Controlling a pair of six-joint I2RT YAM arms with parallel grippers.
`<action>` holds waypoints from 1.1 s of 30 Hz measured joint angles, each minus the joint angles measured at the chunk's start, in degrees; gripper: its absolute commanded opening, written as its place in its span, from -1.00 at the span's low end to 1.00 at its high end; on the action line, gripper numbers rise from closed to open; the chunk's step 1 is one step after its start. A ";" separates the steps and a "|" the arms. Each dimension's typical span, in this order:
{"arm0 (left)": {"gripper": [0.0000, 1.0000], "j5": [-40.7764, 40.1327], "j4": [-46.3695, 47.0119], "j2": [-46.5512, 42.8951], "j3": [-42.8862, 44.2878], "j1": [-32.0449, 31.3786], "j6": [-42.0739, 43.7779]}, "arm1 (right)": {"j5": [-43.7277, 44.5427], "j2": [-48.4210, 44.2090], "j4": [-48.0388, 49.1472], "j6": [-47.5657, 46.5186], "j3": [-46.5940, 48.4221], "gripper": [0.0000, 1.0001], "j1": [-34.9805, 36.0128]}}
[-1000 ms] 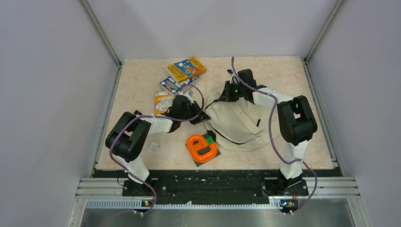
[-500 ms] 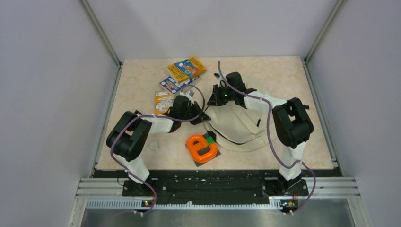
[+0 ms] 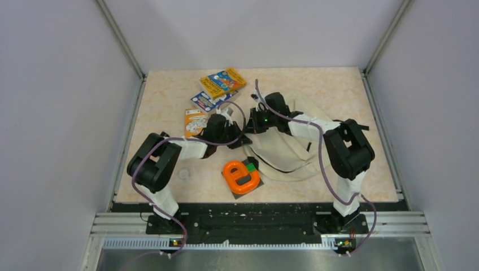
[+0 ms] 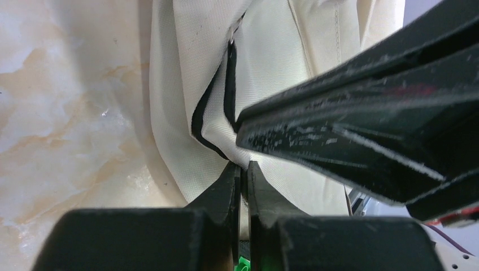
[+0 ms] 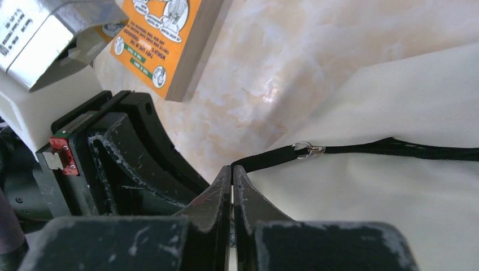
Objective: Pack the student bag
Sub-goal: Unzip the student bag at the center of the board.
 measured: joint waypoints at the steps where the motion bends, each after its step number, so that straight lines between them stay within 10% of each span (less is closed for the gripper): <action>1: -1.00 0.00 0.02 -0.04 -0.02 -0.04 0.22 | 0.00 -0.35 0.02 0.07 -0.37 -1.00 0.28; 17: 0.27 -6.27 -6.25 -19.06 -7.98 -0.39 10.69 | 3.04 -9.33 -1.03 0.48 -6.62 -1.00 1.42; 25: 0.44 -12.70 -14.03 -26.95 -9.27 -0.39 12.37 | 3.78 -13.18 -0.66 0.50 -11.50 -1.00 1.44; 33: 0.50 -10.34 -16.55 -15.91 3.37 -0.33 11.98 | 3.21 -17.46 -0.17 1.11 -18.36 -1.00 1.49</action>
